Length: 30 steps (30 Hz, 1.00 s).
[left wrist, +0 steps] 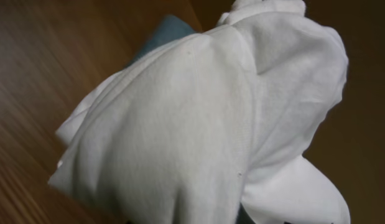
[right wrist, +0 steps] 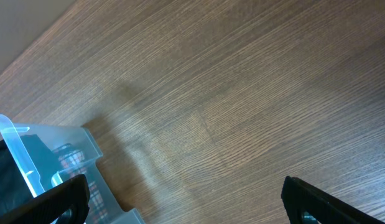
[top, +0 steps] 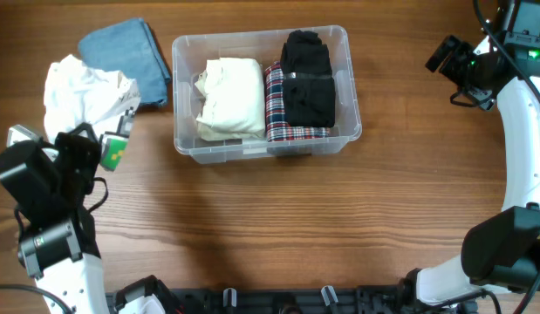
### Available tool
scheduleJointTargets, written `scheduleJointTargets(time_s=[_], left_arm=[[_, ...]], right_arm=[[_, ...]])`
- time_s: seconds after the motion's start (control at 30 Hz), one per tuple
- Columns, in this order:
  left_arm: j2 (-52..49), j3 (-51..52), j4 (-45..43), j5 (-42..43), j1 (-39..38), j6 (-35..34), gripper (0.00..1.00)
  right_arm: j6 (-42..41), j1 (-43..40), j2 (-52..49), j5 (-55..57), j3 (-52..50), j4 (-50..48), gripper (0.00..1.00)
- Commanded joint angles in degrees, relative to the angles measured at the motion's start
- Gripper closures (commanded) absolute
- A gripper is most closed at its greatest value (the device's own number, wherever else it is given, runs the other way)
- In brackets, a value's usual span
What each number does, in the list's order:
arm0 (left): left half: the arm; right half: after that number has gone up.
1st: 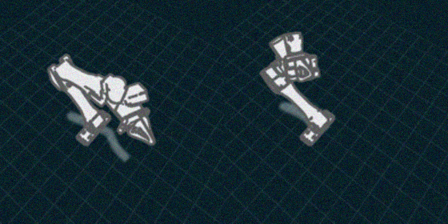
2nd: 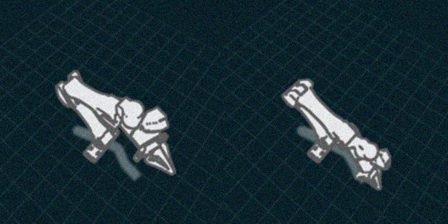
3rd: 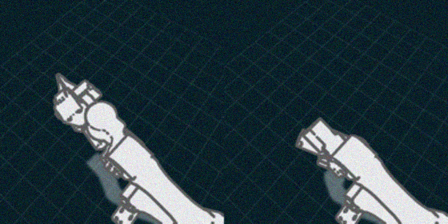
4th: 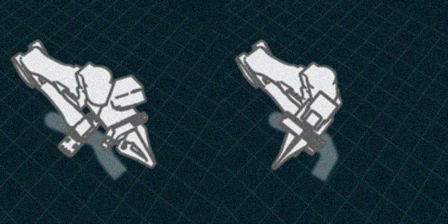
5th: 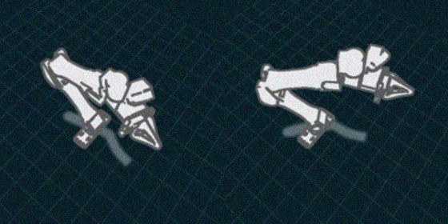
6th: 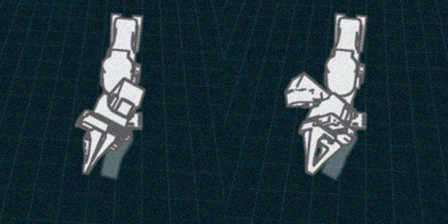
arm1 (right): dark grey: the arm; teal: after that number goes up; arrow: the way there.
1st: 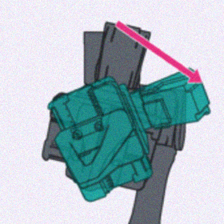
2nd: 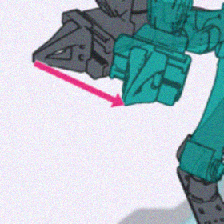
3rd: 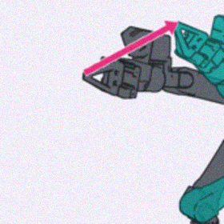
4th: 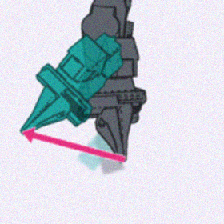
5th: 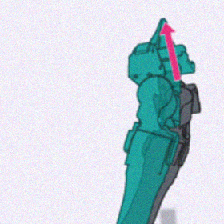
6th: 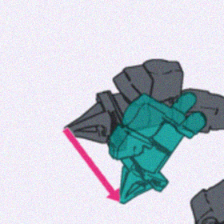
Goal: Pack container
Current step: 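Lift the white T-shirt with the left gripper toward the bin, then lower the white T-shirt onto the cream cloth and release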
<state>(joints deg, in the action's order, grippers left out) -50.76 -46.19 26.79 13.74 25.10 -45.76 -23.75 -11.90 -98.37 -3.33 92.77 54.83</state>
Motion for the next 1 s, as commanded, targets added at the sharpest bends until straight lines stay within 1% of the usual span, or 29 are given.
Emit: scheduleJointTargets(time_s=[0.0, 0.1, 0.23, 0.3, 0.33, 0.37, 0.4, 0.47, 0.67, 0.77, 0.87, 0.97], left_arm=[[0.8, -1.1, -2.3, 0.9, -5.7, -9.8, 0.96], [-1.6, -1.1, -5.0, -2.7, -11.8, -13.4, 0.96], [-7.2, -1.1, -13.2, -6.3, -21.0, -13.4, 0.96], [-11.0, -1.1, -18.2, -7.6, -25.3, -12.7, 0.96], [-13.0, -1.1, -20.9, -7.6, -27.0, -11.1, 0.96], [-15.6, -1.1, -24.2, -7.3, -29.2, -8.6, 0.96], [-17.5, -1.1, -26.2, -7.0, -30.7, -6.5, 0.96], [-22.5, -1.1, -29.6, -6.3, -33.9, -0.2, 0.96], [-28.9, -1.1, -37.8, 1.5, -36.0, 16.6, 0.96], [-29.5, -1.1, -38.9, 1.4, -36.5, 25.4, 0.96], [-29.5, -1.1, -39.0, 1.4, -36.5, 32.3, 0.96], [-29.6, -1.1, -39.0, 1.3, -36.5, 36.8, 0.96]], right_arm=[[-0.4, 0.0, -0.8, 1.0, 0.5, -0.2, 0.00], [-0.4, 0.0, -0.8, 1.0, 0.5, -0.2, 0.00], [-0.4, 0.0, -0.8, 1.0, 0.5, -0.2, 0.00], [-0.4, 0.0, -0.8, 1.0, 0.5, -0.2, 0.00], [-0.4, 0.0, -0.8, 1.0, 0.5, -0.2, 0.00], [-0.4, 0.0, -0.8, 1.0, 0.5, -0.2, 0.00], [-0.4, 0.0, -0.8, 1.0, 0.5, -0.2, 0.00], [-0.4, 0.0, -0.8, 1.0, 0.5, -0.2, 0.00], [-0.4, 0.0, -0.8, 1.0, 0.5, -0.2, 0.00], [-0.4, 0.0, -0.8, 1.0, 0.5, -0.2, 0.00], [-0.4, 0.0, -0.8, 1.0, 0.5, -0.2, 0.00], [-0.4, 0.0, -0.8, 1.0, 0.5, -0.2, 0.00]])
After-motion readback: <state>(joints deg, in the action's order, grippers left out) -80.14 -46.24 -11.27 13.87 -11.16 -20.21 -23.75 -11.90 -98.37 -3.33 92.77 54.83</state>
